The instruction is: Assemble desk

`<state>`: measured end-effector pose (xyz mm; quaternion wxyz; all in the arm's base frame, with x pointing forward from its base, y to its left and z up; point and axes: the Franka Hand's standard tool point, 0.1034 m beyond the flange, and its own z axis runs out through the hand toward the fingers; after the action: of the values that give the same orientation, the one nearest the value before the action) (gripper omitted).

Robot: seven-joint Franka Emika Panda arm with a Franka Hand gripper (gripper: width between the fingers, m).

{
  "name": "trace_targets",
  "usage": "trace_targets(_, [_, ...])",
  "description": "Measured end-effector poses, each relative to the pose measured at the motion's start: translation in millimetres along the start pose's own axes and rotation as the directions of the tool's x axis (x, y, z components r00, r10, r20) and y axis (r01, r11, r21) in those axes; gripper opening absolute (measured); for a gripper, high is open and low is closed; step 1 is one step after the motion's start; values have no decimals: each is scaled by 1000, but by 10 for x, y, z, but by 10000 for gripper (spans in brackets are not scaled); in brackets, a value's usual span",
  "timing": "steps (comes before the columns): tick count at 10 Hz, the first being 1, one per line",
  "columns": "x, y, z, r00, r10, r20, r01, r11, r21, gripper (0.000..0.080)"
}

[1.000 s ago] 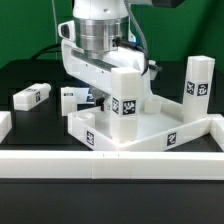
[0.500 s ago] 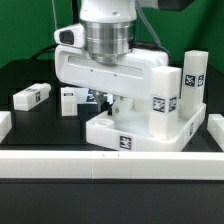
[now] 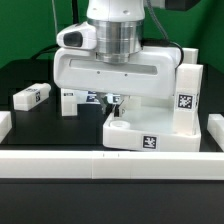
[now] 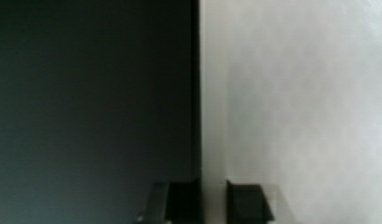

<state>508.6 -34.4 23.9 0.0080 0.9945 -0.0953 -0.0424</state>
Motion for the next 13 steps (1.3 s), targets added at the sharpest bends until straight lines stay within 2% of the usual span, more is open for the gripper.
trace_targets(3, [15, 20, 2, 986, -165, 2, 166, 986, -10, 63])
trace_targets(5, [102, 2, 12, 954, -299, 3, 299, 954, -34, 63])
trace_targets(8, [221, -71, -17, 864, -504, 10, 503, 862, -62, 63])
trace_targets(13, [231, -45, -20, 720, -693, 32, 693, 718, -68, 63])
